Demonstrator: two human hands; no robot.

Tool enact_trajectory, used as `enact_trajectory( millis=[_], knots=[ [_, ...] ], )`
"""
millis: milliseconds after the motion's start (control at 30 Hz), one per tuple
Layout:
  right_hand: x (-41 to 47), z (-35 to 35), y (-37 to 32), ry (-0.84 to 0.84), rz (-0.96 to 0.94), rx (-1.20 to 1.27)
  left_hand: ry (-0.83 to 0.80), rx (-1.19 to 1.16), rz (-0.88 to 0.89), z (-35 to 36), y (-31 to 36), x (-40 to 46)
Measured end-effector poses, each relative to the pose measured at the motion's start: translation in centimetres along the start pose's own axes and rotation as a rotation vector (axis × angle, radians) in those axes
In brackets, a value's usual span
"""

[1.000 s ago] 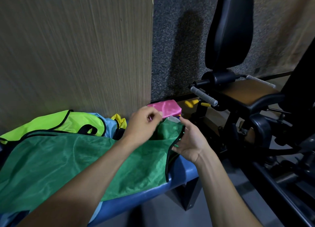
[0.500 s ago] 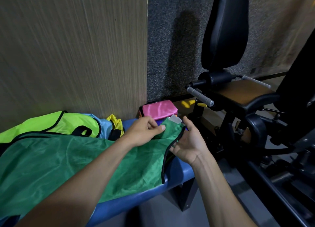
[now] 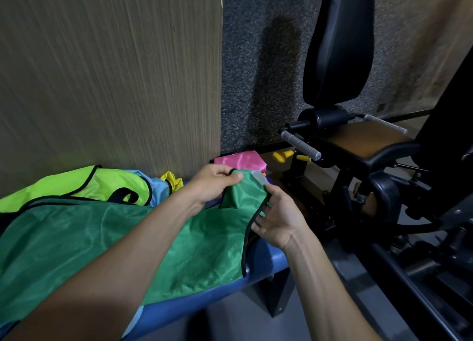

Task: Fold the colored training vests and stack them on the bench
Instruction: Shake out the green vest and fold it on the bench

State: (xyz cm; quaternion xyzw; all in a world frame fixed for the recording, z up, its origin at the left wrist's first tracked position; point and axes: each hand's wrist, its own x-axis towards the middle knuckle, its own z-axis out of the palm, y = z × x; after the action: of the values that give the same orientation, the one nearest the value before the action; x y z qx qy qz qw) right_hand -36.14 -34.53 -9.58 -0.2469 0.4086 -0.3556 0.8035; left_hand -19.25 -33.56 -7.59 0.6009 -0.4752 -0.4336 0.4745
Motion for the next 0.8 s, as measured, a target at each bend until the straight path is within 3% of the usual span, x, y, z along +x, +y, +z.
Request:
enact_trajectory(
  millis=[167, 367, 533, 800],
  knots=[
    [0.1, -0.4, 0.3, 0.002, 0.005, -0.254, 0.046, 0.030, 0.142, -0.2, 2.0, 0.9],
    [-0.2, -1.5, -0.2, 0.139, -0.163, -0.654, 0.004, 0.095, 0.166, -0.4, 3.2, 1.3],
    [1.0, -1.8, -0.2, 0.284, -0.477, -0.594, -0.031, 0.103, 0.169, -0.4, 2.6, 1.2],
    [0.4, -1.6, -0.2, 0.116, -0.673, -0.705, -0.048, 0.064, 0.170, -0.6, 2.1, 0.9]
  ],
)
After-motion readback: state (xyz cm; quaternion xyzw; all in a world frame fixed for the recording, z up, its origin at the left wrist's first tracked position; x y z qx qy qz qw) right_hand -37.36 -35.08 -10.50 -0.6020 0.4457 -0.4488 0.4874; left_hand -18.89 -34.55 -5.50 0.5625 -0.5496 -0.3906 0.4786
